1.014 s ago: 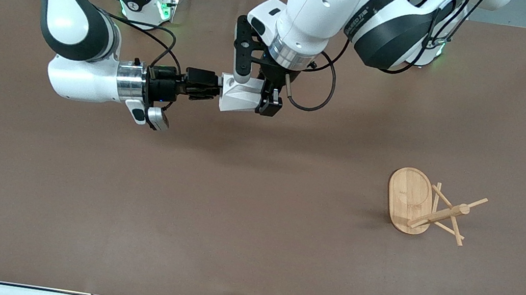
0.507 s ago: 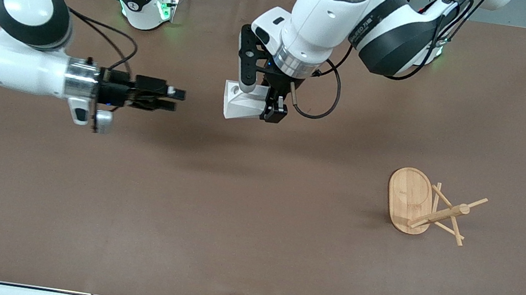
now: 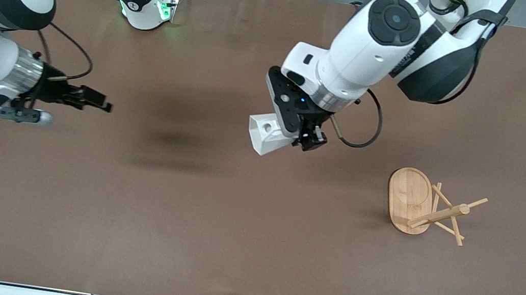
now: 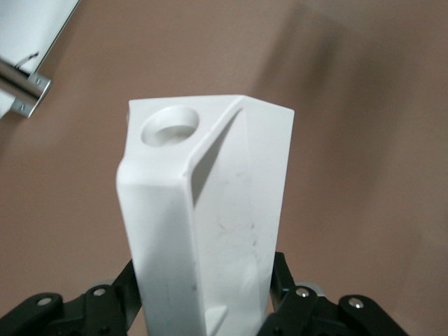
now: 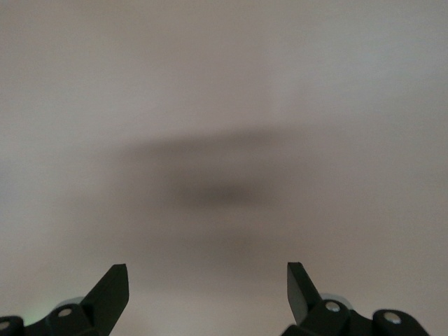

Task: Hang cup on rack
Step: 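Carry the cup with the left gripper while the right gripper retracts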

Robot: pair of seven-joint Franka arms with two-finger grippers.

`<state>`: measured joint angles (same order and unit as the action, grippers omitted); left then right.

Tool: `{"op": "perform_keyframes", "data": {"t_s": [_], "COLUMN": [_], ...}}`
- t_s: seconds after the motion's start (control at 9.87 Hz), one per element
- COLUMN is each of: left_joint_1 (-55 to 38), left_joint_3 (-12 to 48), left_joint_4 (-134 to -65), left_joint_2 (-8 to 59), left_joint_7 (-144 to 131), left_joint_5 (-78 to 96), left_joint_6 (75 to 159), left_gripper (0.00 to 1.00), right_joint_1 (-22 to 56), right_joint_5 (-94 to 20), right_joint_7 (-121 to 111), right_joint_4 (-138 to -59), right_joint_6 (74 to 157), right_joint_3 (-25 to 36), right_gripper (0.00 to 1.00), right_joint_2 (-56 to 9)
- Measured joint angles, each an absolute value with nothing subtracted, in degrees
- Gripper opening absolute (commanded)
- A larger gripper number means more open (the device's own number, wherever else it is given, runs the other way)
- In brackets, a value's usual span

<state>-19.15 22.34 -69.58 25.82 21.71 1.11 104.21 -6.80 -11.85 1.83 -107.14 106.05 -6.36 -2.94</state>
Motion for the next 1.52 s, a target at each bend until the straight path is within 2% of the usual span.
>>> {"op": "perform_keyframes", "data": {"t_s": [0.2,0.51,0.71,0.91,1.22,1.52], "left_joint_1": [-17.4,-11.3,-10.4,-10.5,-6.6,-4.1], "left_joint_3": [22.3,21.8,18.3,14.5,11.0,9.3], "left_joint_4": [-69.4,-70.2,-74.2,-82.6,-100.1,-110.3], "left_joint_2": [24.8,24.4,23.9,20.0,10.6,6.4], "left_joint_7": [12.6,10.1,10.2,10.1,14.8,21.0], "left_joint_5": [1.1,1.0,1.1,1.8,4.5,6.1], "left_joint_6": [101.9,98.6,98.1,100.5,109.0,114.9], "left_gripper": [0.01,0.01,0.00,0.00,0.01,0.01], "right_joint_1": [-6.1,-5.6,-5.1,-5.0,-4.7,-4.1], "right_joint_5": [-5.1,-3.6,-3.3,-2.9,-2.5,-2.3], "right_joint_7": [1.8,2.0,4.9,6.2,6.2,5.9], "right_joint_4": [-102.5,-91.8,-87.3,-86.8,-86.0,-85.2], "right_joint_6": [105.4,90.4,83.3,82.7,82.8,82.5], "right_joint_3": [-1.5,1.0,1.5,2.2,2.6,2.5], "right_gripper": [1.00,1.00,1.00,1.00,1.00,1.00], "right_joint_2": [-1.5,0.0,1.7,3.0,2.9,2.9]}}
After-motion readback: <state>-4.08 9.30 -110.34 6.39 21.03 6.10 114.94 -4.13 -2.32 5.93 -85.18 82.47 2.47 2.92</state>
